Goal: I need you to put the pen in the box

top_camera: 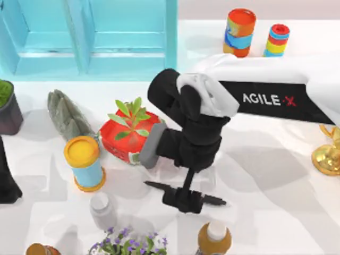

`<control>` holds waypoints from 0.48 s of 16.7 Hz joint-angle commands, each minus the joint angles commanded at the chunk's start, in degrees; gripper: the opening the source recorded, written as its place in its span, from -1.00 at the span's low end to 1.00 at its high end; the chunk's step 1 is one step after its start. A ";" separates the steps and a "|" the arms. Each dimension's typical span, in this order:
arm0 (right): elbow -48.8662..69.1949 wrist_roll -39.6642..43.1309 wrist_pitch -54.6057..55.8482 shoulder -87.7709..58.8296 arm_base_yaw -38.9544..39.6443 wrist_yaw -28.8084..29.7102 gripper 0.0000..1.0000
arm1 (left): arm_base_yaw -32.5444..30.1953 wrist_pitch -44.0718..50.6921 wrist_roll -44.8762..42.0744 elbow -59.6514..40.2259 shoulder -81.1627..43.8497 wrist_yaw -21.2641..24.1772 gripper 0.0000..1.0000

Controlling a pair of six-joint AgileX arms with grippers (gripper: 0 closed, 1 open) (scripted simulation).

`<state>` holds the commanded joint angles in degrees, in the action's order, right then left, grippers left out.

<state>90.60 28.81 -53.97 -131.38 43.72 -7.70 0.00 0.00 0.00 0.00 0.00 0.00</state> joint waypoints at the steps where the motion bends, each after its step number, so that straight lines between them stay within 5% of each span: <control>1: 0.00 0.00 0.00 0.00 0.00 0.00 1.00 | 0.00 0.00 0.00 0.00 0.00 0.00 1.00; 2: 0.00 0.00 0.00 0.00 0.00 0.00 1.00 | 0.00 0.00 0.00 0.00 0.00 0.00 1.00; 8: 0.00 0.00 0.00 0.00 0.00 0.00 0.10 | 0.00 0.00 0.00 0.00 0.00 0.00 1.00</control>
<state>90.60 28.81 -53.97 -131.38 43.72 -7.70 0.00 0.00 0.00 0.00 0.00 0.00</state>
